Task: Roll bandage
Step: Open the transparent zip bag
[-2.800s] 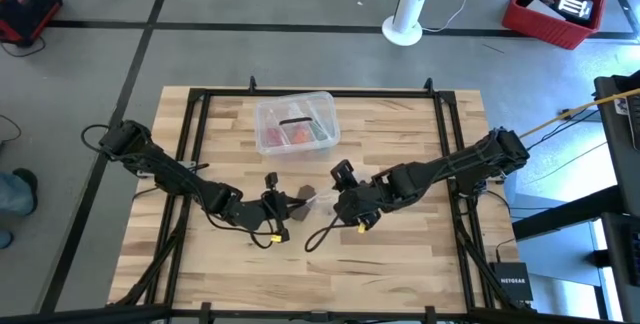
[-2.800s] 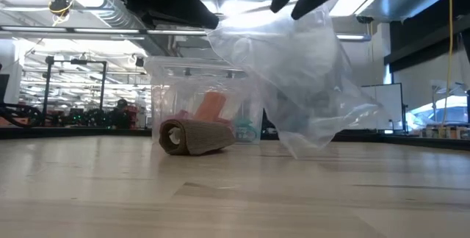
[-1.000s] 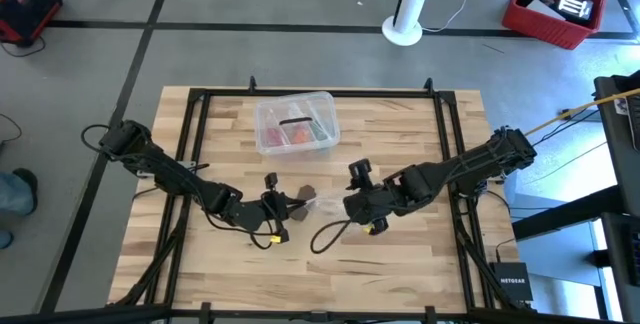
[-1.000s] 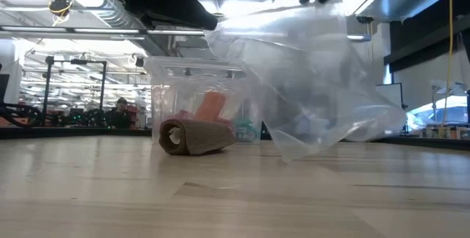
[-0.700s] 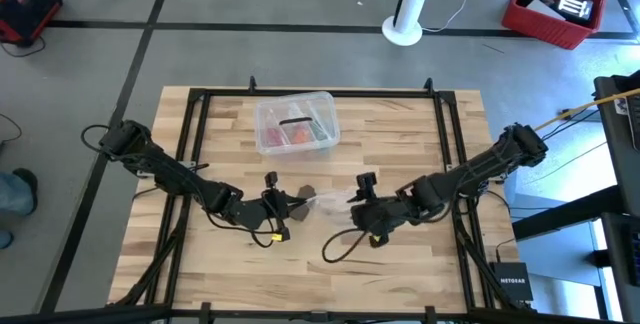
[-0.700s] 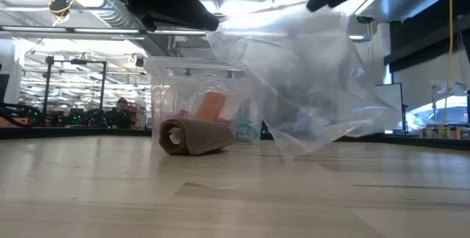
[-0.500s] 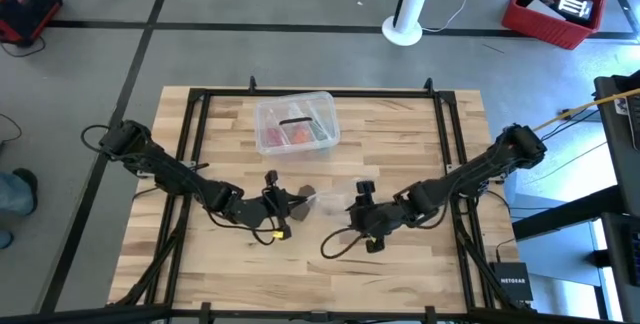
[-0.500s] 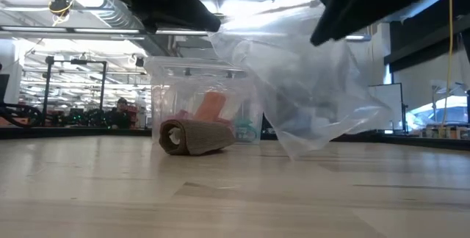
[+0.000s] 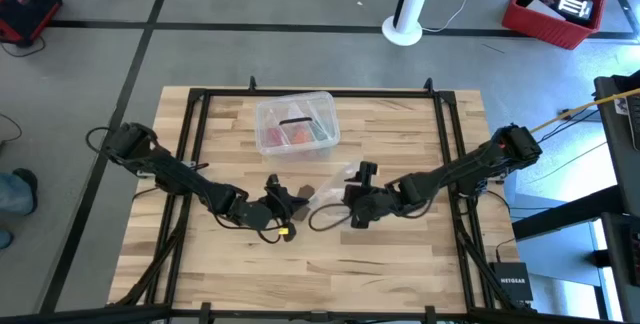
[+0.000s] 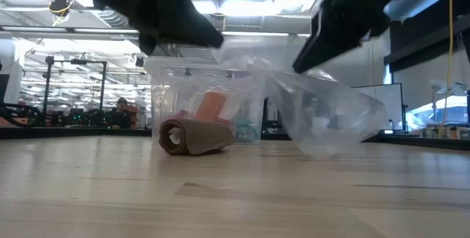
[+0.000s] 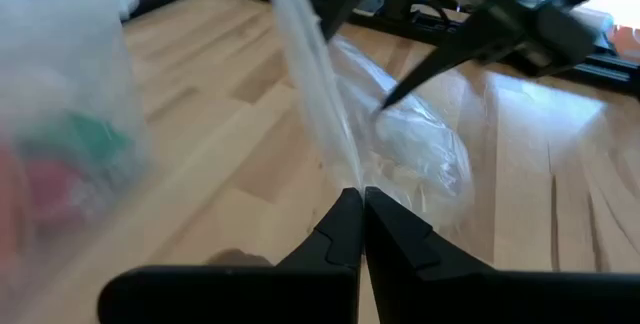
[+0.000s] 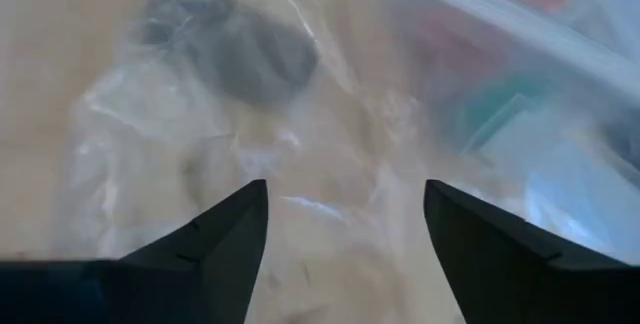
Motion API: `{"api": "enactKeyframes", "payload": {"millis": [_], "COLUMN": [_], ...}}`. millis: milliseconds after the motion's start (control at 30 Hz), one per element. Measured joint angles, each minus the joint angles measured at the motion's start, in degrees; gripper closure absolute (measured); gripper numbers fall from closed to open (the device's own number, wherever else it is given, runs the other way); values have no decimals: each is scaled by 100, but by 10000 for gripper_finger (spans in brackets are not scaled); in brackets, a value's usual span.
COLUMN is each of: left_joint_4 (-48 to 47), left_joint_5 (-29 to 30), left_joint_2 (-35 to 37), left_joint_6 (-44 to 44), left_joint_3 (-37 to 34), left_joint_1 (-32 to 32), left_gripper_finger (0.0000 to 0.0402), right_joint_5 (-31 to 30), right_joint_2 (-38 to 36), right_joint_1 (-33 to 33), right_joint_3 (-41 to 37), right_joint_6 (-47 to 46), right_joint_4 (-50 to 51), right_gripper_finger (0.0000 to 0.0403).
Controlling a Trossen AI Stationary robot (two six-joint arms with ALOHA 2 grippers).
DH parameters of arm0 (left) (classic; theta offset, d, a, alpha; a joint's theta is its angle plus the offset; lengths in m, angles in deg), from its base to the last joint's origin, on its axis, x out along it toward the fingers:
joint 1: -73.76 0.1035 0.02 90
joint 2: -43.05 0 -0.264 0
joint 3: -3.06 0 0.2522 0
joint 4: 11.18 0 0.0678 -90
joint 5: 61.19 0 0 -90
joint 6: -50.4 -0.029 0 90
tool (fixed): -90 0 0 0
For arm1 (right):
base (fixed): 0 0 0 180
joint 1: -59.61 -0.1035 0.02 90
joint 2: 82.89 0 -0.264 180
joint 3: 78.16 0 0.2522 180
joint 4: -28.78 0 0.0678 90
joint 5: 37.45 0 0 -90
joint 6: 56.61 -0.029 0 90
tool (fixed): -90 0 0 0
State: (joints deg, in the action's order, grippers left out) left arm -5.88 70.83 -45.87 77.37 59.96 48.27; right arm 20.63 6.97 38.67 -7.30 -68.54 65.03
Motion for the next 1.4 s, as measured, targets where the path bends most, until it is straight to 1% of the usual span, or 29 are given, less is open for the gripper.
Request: {"api": "enactKeyframes", "payload": {"millis": [100, 267, 500, 567, 633, 700, 767, 833, 900, 967, 1067, 1100, 1133, 1233, 1300, 1400], "left_joint_4": [437, 783, 986, 994, 989, 990, 993, 993, 998, 979, 963, 967, 980, 994, 1012, 1002], "left_joint_5": [-4, -4, -100, -233, -655, -1083, -1216, -1222, -1224, -1226, -1224, -1225, -1224, -1245, -1332, -1371], "left_joint_2": [-350, -714, -804, -805, -805, -805, -805, -805, -805, -805, -805, -805, -805, -805, -805, -772], "left_joint_6": [141, 183, 163, 135, -68, -336, -365, -339, -287, -83, -34, -14, 12, 14, 20, -70], "left_joint_3": [0, 0, 0, 0, 0, 0, 0, 0, 0, 0, 0, 0, 0, 0, 0, 0], "left_joint_1": [25, 61, 72, 72, 79, 100, 100, 104, 107, 107, 130, 152, 172, 223, 243, 264], "left_gripper_finger": [401, 401, 401, 401, 401, 401, 401, 401, 401, 401, 401, 401, 399, 380, 356, 311], "right_joint_5": [107, 282, 385, 454, 547, 615, 695, 743, 902, 992, 1017, 1015, 1011, 1003, 833, 608], "right_joint_2": [115, 128, 161, 218, 287, 398, 545, 729, 915, 1071, 1209, 1208, 1194, 1035, 897, 650], "right_joint_1": [122, 119, 190, 258, 277, 342, 338, 337, 335, 329, 329, 329, 329, 263, 134, -95], "right_joint_3": [-106, -236, -597, -773, -963, -1094, -1138, -1146, -1144, -1139, -1137, -1137, -1137, -1149, -1150, -1150], "right_joint_6": [-17, 132, 124, 66, 112, 378, 551, 708, 1013, 1226, 1246, 1255, 1263, 1199, 1214, 1252], "right_joint_4": [-55, -459, -891, -1155, -1499, -1873, -2052, -2173, -2329, -2467, -2499, -2475, -2466, -2328, -2304, -2156], "right_gripper_finger": [137, 156, 170, 170, 171, 171, 177, 196, 230, 278, 366, 383, 390, 389, 397, 396]}}
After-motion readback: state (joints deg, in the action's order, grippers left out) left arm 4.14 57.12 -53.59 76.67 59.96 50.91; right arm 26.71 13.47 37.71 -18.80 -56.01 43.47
